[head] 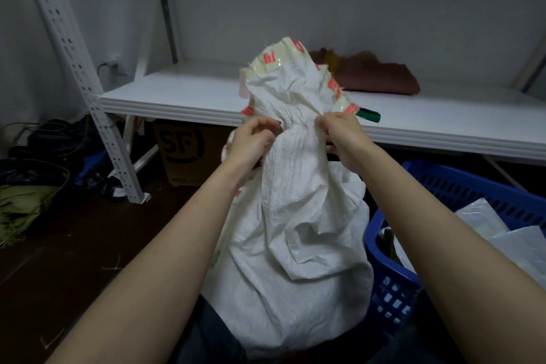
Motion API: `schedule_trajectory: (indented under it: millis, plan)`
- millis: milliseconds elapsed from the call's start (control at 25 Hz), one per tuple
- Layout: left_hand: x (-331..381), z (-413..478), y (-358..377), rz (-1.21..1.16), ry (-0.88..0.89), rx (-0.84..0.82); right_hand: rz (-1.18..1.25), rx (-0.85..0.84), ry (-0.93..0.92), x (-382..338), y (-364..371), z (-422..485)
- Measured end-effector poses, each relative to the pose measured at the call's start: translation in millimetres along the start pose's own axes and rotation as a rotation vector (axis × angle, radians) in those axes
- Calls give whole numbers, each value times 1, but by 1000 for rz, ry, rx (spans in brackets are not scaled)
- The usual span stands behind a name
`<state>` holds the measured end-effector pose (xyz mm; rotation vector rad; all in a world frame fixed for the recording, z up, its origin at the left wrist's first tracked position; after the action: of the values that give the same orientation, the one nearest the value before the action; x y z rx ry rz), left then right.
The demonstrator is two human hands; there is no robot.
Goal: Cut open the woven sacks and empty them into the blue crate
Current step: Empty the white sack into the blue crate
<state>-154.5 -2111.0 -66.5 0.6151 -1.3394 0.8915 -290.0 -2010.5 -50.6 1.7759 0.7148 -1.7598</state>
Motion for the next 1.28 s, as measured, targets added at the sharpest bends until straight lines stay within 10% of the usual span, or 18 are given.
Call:
schedule_trajectory:
  millis: [280, 640, 1280]
  plan:
    - [-13, -9, 14, -199, -253, -205, 305, -10, 38, -8, -6, -1]
    - [90, -7, -24, -76, 6, -144, 440, -234, 317, -25, 33, -26]
    - [306, -4, -153, 364, 472, 283, 444, 187, -485, -296, -37, -51]
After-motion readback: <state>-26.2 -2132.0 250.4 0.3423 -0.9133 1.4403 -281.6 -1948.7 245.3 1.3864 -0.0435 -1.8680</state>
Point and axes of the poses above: each hand's wrist, its own z-axis towards the middle knuckle, its own y-axis out of the palm, x = y × z, the point moved 8 cm from there along z, towards the middle knuckle, and after that the axes turned 7 degrees about z, right-handed, at the moved point
